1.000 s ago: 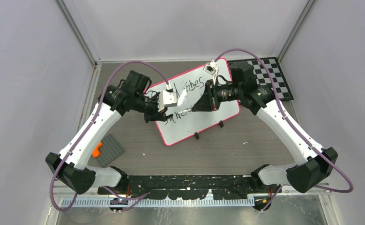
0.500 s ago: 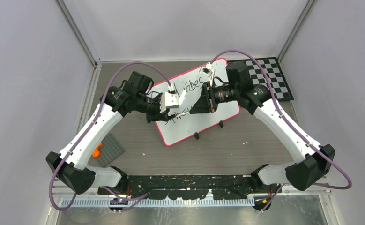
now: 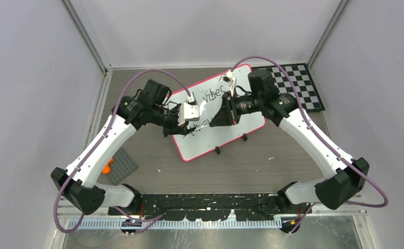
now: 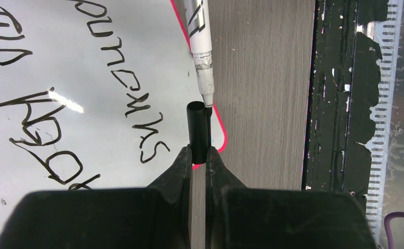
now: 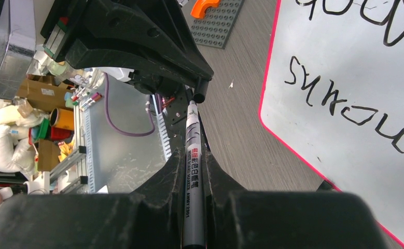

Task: Write a sentence on the whiteboard
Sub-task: Close the whiteboard marker at the center of the board.

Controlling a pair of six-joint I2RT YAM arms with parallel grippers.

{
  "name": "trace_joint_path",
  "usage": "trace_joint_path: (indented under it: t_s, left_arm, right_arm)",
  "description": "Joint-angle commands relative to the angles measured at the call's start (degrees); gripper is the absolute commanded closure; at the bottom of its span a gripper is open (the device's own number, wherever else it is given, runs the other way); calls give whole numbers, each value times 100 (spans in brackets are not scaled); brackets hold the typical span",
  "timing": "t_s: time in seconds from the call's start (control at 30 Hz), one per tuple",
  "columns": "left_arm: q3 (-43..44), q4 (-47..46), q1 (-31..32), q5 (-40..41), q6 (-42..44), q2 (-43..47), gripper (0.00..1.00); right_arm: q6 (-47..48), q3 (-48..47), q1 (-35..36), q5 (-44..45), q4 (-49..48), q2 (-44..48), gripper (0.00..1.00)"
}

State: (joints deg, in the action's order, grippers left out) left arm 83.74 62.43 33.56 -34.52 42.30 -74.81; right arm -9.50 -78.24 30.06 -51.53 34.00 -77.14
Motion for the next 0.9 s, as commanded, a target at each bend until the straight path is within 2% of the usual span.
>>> trace_joint_path:
  t_s: [0.0,0.53,0.87]
  left_arm:
    - [147,-161,62,-177,33,105,100]
    - [-197,54,63,-125,424,300,100]
    - [31,-39,67,-210,147,203,100]
  right_arm:
    - [96,-250,33,116,-71,-6,100]
    - [311,-343,34,132,215,82,100]
    - [374,-388,64,108,210,-13,100]
